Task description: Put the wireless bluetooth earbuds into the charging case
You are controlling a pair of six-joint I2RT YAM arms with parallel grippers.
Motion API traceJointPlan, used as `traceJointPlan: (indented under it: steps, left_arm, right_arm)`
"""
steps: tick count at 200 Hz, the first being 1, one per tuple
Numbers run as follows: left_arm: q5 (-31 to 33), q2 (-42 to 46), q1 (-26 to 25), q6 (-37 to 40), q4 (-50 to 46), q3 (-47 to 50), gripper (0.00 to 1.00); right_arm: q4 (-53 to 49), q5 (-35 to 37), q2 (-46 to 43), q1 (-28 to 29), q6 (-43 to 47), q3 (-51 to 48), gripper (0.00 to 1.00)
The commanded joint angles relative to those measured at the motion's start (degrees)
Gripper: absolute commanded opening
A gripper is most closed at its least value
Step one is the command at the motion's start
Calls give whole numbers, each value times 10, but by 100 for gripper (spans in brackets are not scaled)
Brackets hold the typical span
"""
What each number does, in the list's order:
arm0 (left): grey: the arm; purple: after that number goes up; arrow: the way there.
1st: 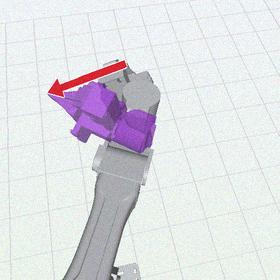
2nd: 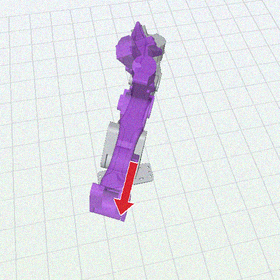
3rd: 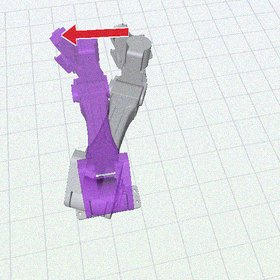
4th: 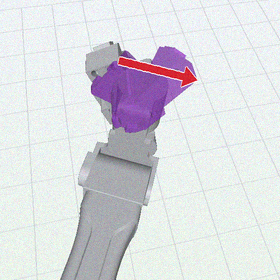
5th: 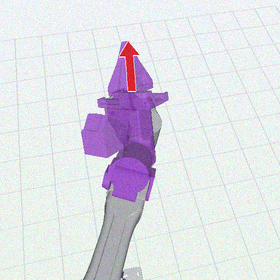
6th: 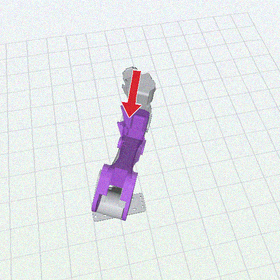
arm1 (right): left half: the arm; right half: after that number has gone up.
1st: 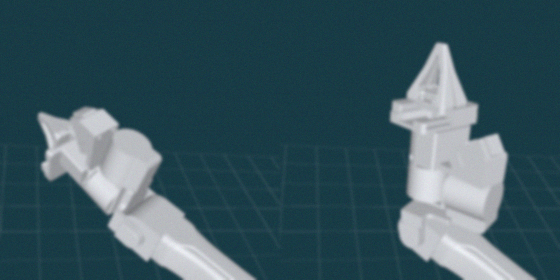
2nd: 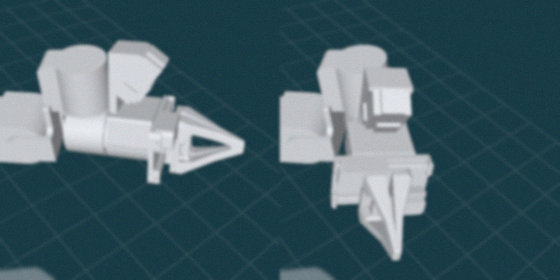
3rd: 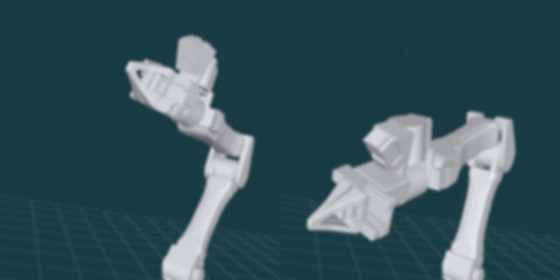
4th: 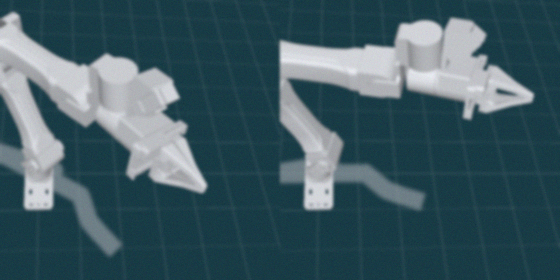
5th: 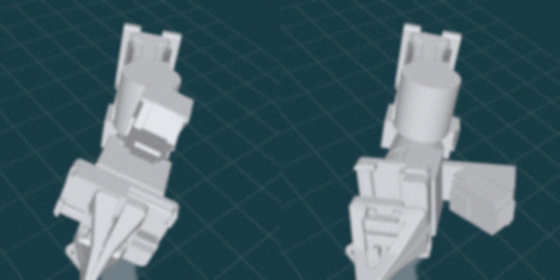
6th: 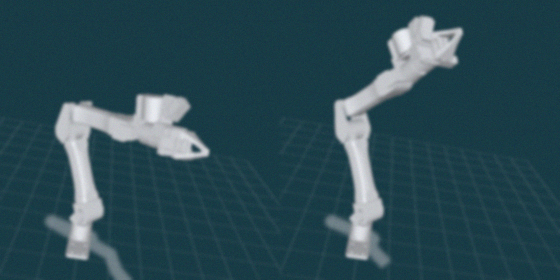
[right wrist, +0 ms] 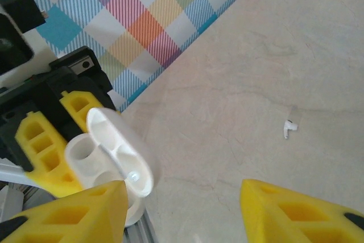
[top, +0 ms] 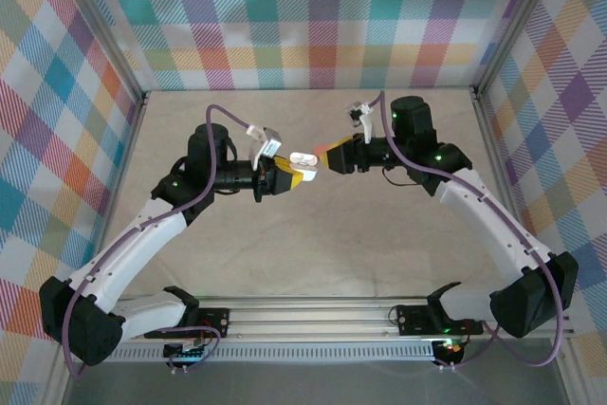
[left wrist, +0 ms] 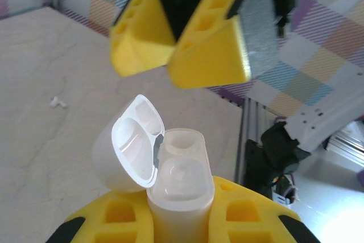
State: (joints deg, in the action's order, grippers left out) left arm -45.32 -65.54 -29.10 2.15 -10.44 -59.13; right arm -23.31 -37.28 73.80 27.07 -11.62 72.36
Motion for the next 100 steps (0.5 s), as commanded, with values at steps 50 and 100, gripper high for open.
traceJointPlan:
  steps: [50, 100]
  left_arm:
    - [98, 12, 5, -9, -14, 24, 0]
    - [97, -4, 5, -9, -25, 19, 0]
  right_arm:
    - [-178, 263, 61, -73, -18, 58, 57]
    - [-212, 343, 227, -137, 6, 92, 46]
